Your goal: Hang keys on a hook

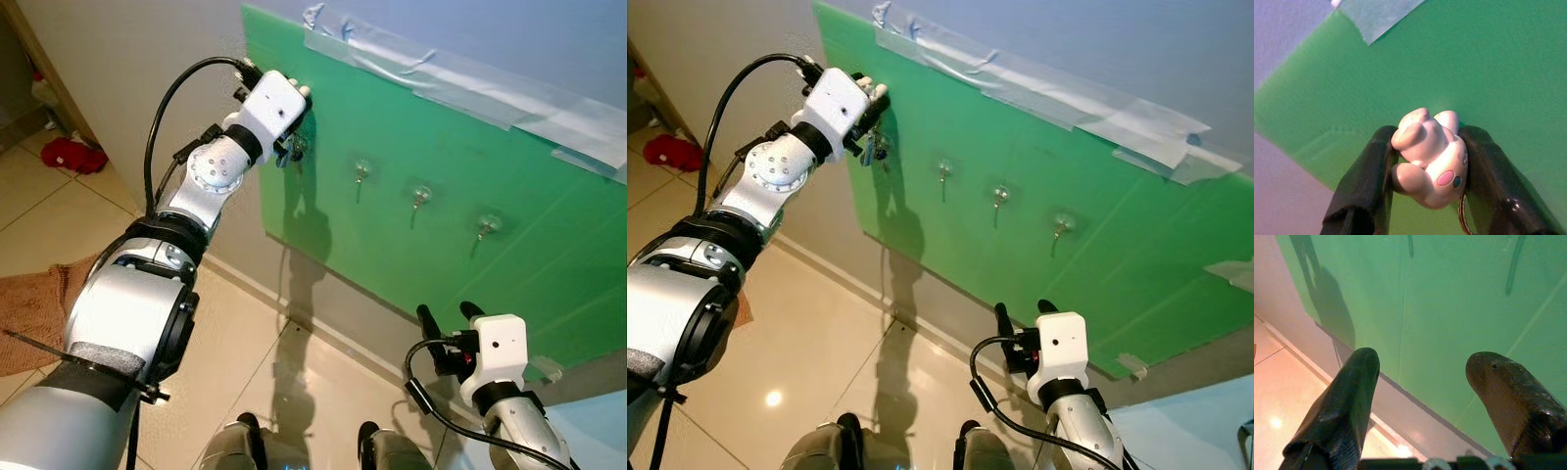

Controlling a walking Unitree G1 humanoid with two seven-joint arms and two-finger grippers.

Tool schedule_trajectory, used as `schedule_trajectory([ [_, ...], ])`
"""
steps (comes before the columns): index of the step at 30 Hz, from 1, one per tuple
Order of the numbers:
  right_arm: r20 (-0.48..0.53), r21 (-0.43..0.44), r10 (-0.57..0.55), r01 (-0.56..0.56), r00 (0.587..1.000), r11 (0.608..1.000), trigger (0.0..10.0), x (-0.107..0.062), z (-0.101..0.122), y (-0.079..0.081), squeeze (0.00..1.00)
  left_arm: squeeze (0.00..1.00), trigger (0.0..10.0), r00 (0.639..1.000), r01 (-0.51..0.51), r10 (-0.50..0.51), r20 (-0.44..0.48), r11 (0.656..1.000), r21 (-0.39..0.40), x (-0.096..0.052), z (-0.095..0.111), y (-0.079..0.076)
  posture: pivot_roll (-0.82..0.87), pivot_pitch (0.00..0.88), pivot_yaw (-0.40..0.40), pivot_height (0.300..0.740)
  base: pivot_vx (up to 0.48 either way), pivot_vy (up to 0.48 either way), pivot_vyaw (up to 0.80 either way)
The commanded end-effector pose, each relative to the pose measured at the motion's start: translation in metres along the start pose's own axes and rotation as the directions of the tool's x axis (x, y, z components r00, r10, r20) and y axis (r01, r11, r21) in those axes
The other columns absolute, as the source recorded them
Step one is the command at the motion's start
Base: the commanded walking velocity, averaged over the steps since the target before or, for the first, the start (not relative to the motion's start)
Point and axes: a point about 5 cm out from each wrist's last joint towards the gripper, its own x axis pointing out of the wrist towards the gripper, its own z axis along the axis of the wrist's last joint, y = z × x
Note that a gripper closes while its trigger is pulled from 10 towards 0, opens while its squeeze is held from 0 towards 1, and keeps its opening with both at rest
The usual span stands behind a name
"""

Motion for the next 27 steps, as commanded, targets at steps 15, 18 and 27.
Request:
schedule_trajectory([
  [15,-0.015,0.008,-0.021,0.021,1.0,1.0,10.0,-0.004,-0.004,0.001,0.0,0.0,0.0,0.944,0.141,-0.277,0.179,0.83,0.539,-0.004,0.016,-0.052,-0.38,0.163,0.029,0.74,0.0,0.0,0.0],
  [18,-0.015,0.009,-0.023,0.023,1.0,1.0,10.0,-0.004,-0.004,0.0,0.0,0.0,0.0,0.927,0.148,-0.329,0.18,0.762,0.631,-0.007,0.013,-0.061,-0.38,0.163,0.029,0.74,0.0,0.0,0.0],
  [27,-0.016,0.011,-0.016,0.016,1.0,1.0,10.0,-0.004,-0.004,0.0,0.0,0.0,0.0,0.896,0.142,-0.416,0.157,0.603,0.785,-0.016,0.0,-0.07,-0.37,0.163,0.027,0.74,0.0,0.0,0.0],
])
